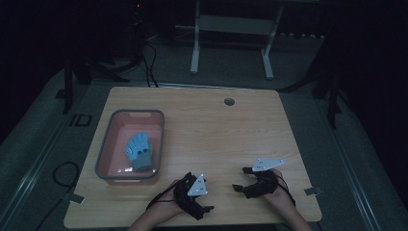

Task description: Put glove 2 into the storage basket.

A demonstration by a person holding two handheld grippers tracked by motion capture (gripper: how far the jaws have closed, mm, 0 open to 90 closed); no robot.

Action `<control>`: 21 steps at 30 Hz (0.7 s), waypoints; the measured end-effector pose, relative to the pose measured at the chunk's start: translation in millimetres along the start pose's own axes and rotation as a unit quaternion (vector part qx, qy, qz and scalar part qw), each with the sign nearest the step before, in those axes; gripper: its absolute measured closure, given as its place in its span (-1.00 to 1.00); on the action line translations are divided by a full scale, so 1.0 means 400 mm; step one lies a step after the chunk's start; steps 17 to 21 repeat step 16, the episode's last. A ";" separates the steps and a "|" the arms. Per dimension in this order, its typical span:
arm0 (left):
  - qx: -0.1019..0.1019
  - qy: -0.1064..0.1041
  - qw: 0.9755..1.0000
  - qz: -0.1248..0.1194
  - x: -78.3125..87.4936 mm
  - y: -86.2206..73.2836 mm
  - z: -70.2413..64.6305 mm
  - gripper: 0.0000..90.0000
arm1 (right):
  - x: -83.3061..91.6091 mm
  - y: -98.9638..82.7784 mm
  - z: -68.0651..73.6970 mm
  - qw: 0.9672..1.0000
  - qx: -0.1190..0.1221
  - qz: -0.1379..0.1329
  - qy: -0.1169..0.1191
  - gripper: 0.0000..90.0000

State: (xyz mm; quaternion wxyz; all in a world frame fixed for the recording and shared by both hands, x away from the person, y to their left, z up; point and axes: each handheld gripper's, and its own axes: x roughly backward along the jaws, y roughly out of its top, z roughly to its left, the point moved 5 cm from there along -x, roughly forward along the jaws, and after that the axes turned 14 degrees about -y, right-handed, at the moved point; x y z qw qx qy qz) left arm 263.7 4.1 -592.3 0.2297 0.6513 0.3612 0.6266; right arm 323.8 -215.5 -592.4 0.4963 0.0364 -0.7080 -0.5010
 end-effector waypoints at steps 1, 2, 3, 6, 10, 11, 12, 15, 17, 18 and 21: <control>0.000 0.002 1.000 -0.005 0.004 -0.001 0.000 -0.80 | 0.000 0.001 0.001 1.000 0.002 -0.002 0.000 -0.71; 0.001 0.005 1.000 -0.008 0.007 -0.003 0.001 -0.80 | 0.000 0.002 0.002 1.000 0.003 -0.003 0.001 -0.72; 0.004 0.006 1.000 -0.011 0.008 -0.004 0.002 -0.80 | 0.001 0.002 0.002 1.000 0.004 -0.004 0.002 -0.72; 0.007 0.008 1.000 -0.015 0.011 -0.005 0.007 -0.80 | 0.002 0.003 -0.003 1.000 0.000 -0.009 0.002 -0.72; 0.006 0.010 1.000 -0.017 0.012 -0.007 0.009 -0.80 | 0.003 0.005 -0.009 1.000 -0.001 -0.014 -0.002 -0.72; 0.007 0.010 1.000 -0.020 0.013 -0.006 0.010 -0.80 | 0.003 0.005 -0.010 1.000 0.001 -0.017 -0.004 -0.72; 0.007 0.010 1.000 -0.019 0.014 -0.006 0.010 -0.80 | 0.002 0.005 -0.011 1.000 0.000 -0.016 -0.003 -0.72; 0.004 0.011 1.000 -0.018 0.015 -0.007 0.010 -0.80 | 0.002 0.007 -0.011 1.000 0.001 -0.018 -0.005 -0.72; 0.002 0.012 1.000 -0.016 0.015 -0.007 0.010 -0.80 | 0.001 0.007 -0.010 1.000 0.003 -0.016 -0.005 -0.72; 0.002 0.012 1.000 -0.016 0.015 -0.007 0.010 -0.80 | 0.001 0.007 -0.010 1.000 0.003 -0.016 -0.005 -0.72; 0.002 0.012 1.000 -0.016 0.015 -0.007 0.010 -0.80 | 0.001 0.007 -0.010 1.000 0.003 -0.016 -0.005 -0.72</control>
